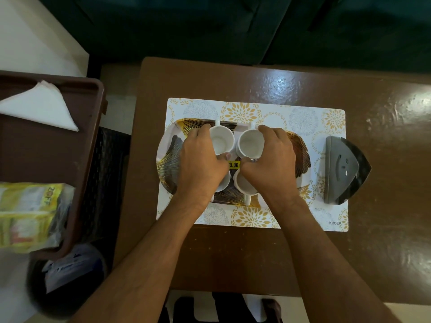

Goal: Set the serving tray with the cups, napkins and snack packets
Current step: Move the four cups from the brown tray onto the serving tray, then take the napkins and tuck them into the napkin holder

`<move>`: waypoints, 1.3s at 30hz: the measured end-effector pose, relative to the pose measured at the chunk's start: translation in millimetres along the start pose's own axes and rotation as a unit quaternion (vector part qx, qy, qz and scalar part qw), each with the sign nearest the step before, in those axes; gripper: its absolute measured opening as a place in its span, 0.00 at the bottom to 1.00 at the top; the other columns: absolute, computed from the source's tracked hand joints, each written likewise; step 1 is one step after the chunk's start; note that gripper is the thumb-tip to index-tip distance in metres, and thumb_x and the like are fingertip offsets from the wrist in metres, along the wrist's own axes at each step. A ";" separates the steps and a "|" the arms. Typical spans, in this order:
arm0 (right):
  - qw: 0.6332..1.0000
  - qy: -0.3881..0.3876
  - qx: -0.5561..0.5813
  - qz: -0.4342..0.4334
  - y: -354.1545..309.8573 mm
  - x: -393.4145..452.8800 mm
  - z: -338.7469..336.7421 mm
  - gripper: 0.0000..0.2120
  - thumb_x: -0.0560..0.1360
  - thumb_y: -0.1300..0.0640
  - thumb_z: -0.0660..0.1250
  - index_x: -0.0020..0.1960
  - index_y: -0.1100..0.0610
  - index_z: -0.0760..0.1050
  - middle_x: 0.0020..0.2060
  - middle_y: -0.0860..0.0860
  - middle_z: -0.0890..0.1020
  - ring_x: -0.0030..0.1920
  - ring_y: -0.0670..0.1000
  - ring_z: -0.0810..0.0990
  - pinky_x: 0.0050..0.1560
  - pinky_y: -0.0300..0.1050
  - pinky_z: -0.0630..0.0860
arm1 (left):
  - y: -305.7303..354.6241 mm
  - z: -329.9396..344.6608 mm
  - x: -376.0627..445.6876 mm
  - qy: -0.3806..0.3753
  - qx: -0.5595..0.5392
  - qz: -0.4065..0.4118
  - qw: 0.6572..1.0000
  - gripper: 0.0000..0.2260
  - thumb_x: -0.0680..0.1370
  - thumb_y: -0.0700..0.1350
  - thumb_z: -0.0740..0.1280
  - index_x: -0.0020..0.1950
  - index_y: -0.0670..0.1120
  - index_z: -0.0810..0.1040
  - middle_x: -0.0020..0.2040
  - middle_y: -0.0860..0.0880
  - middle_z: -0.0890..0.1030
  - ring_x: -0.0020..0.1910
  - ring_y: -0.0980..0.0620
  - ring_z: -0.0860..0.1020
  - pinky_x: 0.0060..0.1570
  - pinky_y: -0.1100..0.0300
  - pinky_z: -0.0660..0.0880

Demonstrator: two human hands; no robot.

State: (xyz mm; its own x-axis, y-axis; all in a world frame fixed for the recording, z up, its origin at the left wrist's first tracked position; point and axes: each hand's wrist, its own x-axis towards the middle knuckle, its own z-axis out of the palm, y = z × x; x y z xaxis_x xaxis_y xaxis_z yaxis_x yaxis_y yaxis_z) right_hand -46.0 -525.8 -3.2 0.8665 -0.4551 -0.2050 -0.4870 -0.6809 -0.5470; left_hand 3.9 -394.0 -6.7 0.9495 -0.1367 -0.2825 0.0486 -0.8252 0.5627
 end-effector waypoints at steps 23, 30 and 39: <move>0.992 0.031 -0.029 -0.118 -139.8 -10.9 74.1 0.31 0.73 0.55 0.74 0.74 0.59 0.71 0.69 0.55 0.76 0.70 0.56 0.71 0.71 0.47 0.68 | -106.3 -108.5 31.5 0.076 -0.014 -0.002 0.997 0.28 0.81 0.46 0.70 0.79 0.45 0.65 0.73 0.45 0.73 0.72 0.48 0.72 0.62 0.64 0.65; 0.989 -0.002 0.003 -0.147 -236.8 -4.5 142.0 0.28 0.73 0.59 0.73 0.72 0.62 0.72 0.65 0.58 0.77 0.66 0.58 0.74 0.67 0.46 0.70 | -208.1 -194.1 73.5 0.116 0.025 -0.022 0.993 0.26 0.80 0.44 0.70 0.76 0.40 0.69 0.69 0.41 0.76 0.71 0.44 0.73 0.69 0.53 0.69; 0.989 -0.032 0.014 -0.146 -321.0 12.0 231.1 0.22 0.79 0.57 0.70 0.71 0.61 0.75 0.64 0.56 0.80 0.64 0.55 0.78 0.66 0.49 0.75 | -307.5 -260.2 127.5 0.117 0.054 -0.038 0.991 0.22 0.81 0.44 0.68 0.74 0.40 0.72 0.70 0.39 0.75 0.71 0.40 0.73 0.71 0.49 0.69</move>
State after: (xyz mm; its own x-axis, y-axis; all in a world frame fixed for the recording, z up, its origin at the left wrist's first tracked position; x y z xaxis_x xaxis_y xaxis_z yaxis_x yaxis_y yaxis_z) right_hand 146.0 -180.1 -17.6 0.9755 -0.2030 -0.0851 -0.2119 -0.7615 -0.6126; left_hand 190.6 -15.0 -13.5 0.9909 0.0479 -0.1256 0.1006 -0.8840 0.4566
